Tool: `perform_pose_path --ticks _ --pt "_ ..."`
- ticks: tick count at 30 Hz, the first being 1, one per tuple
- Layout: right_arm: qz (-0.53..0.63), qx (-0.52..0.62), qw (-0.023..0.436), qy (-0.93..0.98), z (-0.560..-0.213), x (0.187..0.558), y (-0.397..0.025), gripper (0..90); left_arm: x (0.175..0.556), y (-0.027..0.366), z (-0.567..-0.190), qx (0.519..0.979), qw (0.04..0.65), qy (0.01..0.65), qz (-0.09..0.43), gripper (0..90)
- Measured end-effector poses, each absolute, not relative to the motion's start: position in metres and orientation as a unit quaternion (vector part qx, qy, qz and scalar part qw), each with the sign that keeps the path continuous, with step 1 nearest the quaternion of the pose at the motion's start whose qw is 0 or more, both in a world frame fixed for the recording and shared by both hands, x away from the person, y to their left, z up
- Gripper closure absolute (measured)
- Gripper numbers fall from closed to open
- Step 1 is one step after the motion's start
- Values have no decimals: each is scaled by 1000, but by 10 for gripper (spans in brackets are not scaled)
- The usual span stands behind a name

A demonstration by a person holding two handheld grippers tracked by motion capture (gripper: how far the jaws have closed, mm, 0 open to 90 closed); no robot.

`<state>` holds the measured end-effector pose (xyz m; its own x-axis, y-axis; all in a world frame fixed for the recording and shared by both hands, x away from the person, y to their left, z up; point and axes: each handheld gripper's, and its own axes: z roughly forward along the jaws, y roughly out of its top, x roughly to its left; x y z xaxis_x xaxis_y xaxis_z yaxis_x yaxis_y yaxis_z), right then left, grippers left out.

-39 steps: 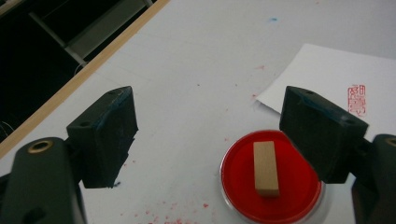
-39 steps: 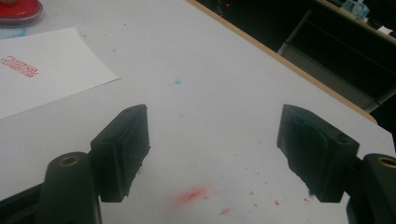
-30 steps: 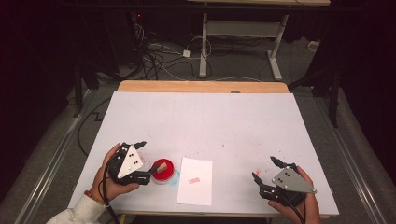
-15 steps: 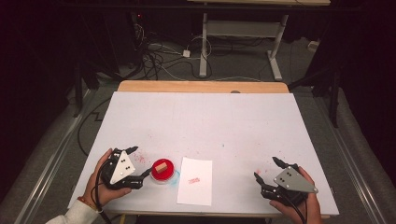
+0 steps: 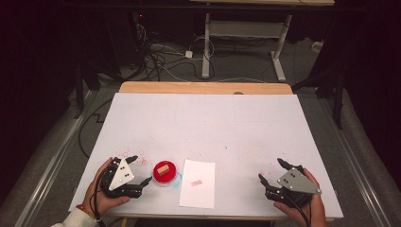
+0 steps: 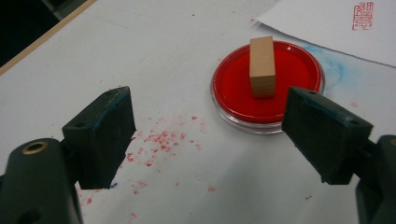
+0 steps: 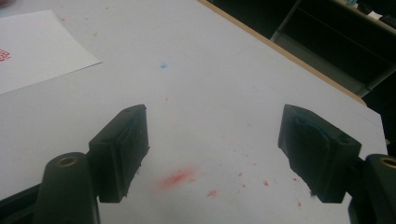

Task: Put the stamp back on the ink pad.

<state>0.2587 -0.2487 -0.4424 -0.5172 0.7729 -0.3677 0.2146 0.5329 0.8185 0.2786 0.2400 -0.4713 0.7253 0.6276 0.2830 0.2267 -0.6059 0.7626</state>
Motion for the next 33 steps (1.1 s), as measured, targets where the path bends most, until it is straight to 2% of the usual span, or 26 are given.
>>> perform_pose_path --ticks 10,33 --pt "358 308 395 788 -440 255 -247 246 274 238 -471 855 367 242 275 168" --pt "354 303 390 795 -443 257 -242 246 276 242 -472 860 366 243 259 168"
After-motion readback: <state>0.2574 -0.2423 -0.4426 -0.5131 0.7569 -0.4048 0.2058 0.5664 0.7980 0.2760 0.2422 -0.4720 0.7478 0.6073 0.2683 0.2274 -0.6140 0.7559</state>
